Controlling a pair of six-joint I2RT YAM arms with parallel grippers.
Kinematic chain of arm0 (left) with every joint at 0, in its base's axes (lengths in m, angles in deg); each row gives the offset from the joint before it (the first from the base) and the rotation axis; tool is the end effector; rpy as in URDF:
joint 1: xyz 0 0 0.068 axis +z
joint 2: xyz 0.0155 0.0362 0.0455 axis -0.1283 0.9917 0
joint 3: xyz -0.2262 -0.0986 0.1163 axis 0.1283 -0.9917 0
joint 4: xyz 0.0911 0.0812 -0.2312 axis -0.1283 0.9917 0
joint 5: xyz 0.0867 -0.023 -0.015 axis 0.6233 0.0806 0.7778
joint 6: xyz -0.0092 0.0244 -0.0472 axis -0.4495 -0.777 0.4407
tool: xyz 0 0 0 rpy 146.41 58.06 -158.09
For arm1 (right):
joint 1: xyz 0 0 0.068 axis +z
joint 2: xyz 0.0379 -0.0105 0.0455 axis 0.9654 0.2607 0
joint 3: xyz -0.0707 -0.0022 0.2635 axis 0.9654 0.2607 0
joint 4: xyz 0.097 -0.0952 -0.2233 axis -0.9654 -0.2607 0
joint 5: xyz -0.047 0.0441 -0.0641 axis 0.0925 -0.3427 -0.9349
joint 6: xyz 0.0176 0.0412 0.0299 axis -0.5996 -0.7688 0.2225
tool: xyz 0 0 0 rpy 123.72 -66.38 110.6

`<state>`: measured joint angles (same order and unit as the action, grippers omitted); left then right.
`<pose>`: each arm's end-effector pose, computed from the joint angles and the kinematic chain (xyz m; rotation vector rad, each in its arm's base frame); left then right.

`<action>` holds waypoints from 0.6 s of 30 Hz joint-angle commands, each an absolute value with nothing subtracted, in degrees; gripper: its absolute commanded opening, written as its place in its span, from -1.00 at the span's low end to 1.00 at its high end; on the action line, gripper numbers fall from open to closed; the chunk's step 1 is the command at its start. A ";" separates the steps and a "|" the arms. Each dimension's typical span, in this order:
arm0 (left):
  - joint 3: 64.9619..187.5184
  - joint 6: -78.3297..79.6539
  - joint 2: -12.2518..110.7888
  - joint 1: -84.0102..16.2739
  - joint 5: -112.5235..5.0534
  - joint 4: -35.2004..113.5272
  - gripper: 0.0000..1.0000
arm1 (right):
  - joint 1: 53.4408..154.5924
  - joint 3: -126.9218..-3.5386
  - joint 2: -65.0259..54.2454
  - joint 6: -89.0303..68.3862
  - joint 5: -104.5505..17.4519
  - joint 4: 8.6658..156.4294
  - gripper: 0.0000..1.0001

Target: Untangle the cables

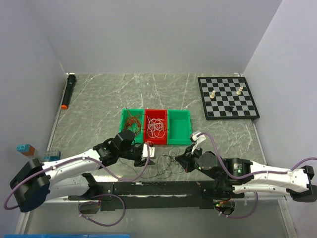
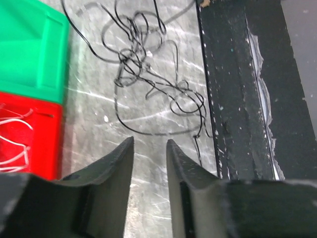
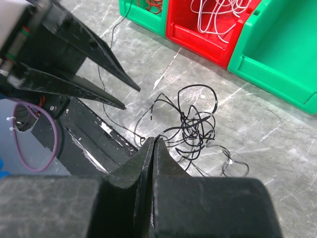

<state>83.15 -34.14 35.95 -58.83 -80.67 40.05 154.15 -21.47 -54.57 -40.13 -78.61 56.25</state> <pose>0.1224 -0.1866 0.2093 1.5846 1.4595 -0.9406 0.0413 0.1296 0.2650 -0.4607 2.0269 0.8033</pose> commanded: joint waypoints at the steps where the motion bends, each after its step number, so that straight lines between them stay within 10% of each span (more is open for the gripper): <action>1: 81.93 -33.16 35.56 -59.05 -82.03 35.91 -0.28 | 154.52 -24.05 -54.92 -40.60 -79.67 57.13 -1.00; 6: 81.67 -23.86 36.53 -59.14 -75.81 27.83 0.63 | 154.52 -23.52 -55.44 -39.90 -78.35 58.80 -1.00; 18: 81.85 -19.17 42.59 -59.92 -80.71 23.95 0.61 | 154.61 -23.70 -55.44 -38.23 -76.15 61.26 -1.00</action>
